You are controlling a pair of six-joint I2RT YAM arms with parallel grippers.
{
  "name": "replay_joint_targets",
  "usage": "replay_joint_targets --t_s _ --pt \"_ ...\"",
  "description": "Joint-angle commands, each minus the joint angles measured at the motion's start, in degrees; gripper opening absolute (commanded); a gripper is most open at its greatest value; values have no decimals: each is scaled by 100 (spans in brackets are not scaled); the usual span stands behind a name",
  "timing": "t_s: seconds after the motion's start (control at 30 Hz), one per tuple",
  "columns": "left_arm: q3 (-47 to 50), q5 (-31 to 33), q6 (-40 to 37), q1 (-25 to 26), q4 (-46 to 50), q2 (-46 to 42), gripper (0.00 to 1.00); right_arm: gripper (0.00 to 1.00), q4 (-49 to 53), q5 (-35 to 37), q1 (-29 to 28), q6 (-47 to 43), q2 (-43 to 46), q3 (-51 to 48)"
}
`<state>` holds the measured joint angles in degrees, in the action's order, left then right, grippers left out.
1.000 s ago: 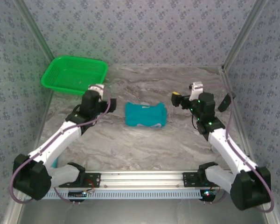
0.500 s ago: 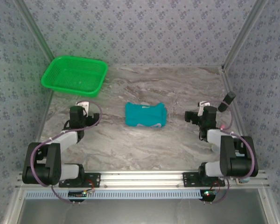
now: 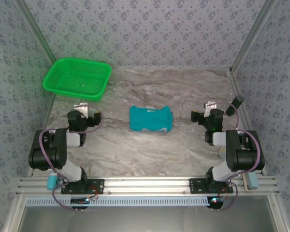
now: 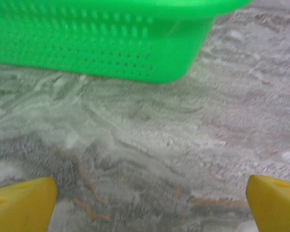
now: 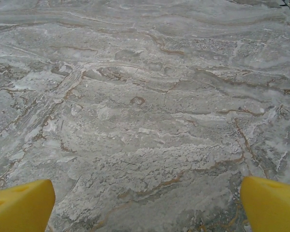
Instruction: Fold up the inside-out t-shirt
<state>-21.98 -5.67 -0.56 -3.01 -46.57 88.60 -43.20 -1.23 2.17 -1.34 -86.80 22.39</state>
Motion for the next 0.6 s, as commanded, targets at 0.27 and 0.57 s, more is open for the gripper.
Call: replay_joint_targets --t_s 0.27,0.57 --pt "-114 -170 73 1 -107 -67 100 100 -184 236 -58 -98 -16 63" --pt "-101 -213 60 -1 -133 -79 100 100 -180 245 -32 -51 -12 55"
